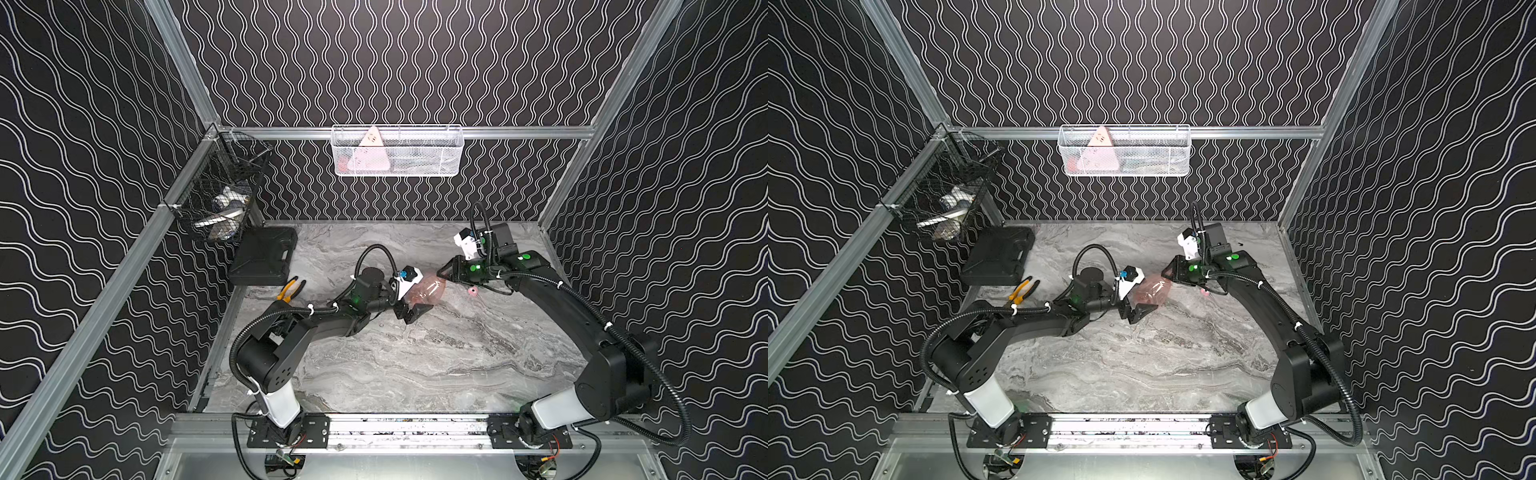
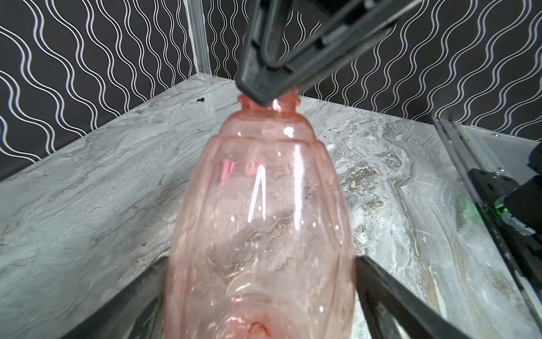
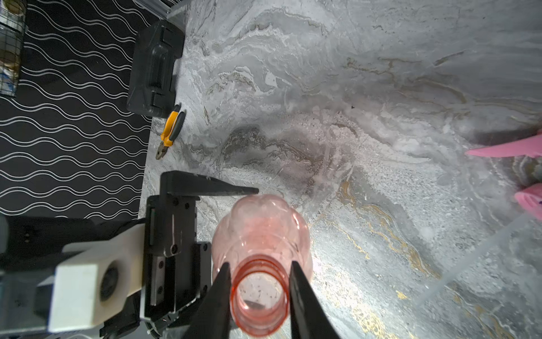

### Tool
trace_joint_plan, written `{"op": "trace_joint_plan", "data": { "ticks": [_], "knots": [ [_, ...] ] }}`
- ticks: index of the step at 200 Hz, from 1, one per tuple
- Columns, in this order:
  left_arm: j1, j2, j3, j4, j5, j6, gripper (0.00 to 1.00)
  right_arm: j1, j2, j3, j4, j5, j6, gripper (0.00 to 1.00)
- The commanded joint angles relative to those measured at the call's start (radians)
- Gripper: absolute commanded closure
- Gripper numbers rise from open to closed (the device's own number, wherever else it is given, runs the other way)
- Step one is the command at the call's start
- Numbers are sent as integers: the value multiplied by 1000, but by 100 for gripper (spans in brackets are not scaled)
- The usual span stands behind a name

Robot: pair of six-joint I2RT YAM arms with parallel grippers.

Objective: Attach spray nozzles to spray bottles
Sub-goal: Pick up the spray bottle from the center of the board.

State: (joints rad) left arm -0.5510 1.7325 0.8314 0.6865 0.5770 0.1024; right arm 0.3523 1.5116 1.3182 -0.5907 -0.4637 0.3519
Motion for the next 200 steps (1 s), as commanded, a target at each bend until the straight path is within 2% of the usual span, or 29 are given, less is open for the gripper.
{"op": "trace_joint_plan", "data": {
  "ticks": [1,40,68,149,157,181,196,200],
  "knots": [
    [-1,7,-3,17,34,-10,1,2,10,20,4,-26,7,88],
    [-1,3,-2,5,25,1,1,1,10,14,3,-23,4,88],
    [0,14,7,-16,34,5,5,2,10,11,7,-16,7,88],
    [0,6,7,-11,-37,37,27,5,18,36,-1,-7,9,84],
    [0,5,1,2,-44,35,28,5,18,39,-3,-1,10,82],
    [-1,2,-20,48,-70,31,31,5,18,51,-16,45,16,68],
    [-1,1,-30,70,-87,19,33,5,17,58,-23,76,18,65],
    [-1,1,-35,81,-90,11,34,5,18,60,-27,87,18,60]
  ]
}}
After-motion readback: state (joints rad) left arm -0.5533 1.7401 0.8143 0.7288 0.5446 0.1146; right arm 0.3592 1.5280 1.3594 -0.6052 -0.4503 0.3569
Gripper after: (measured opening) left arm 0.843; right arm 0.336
